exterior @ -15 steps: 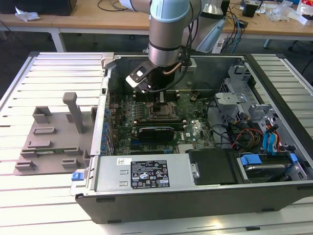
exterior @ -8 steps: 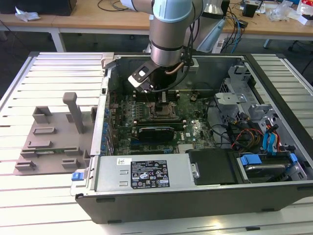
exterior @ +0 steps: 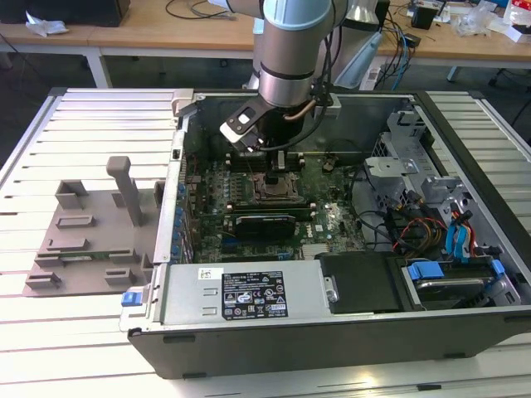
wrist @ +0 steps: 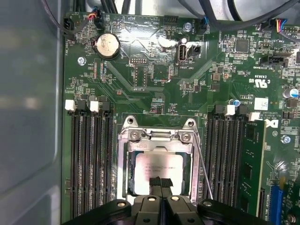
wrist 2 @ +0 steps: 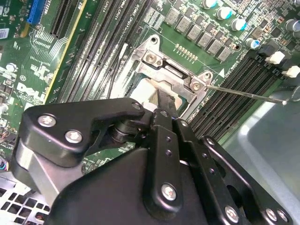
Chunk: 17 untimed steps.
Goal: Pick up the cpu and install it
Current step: 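Close the cpu cover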
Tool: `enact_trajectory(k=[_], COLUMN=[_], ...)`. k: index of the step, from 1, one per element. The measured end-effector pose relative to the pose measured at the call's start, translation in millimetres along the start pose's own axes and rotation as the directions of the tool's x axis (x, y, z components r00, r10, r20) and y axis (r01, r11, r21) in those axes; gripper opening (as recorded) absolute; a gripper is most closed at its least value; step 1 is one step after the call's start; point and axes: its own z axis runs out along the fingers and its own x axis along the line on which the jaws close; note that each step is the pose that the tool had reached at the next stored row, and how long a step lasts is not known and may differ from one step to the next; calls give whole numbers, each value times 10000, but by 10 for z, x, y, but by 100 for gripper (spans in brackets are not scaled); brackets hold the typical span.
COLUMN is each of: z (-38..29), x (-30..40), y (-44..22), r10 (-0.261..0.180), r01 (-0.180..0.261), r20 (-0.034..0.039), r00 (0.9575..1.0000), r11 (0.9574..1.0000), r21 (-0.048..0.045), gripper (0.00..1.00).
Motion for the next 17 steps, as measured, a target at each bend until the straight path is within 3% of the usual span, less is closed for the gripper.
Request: enact_trajectory(k=[9,17], z=[-39,-86], x=[1,2], y=[-2,-3], r10=[1,3], r01=[-1,-3], r20=[12,71], r00=[10000,10000], r11=[10000,10000], r21=[-1,3], gripper=[11,11])
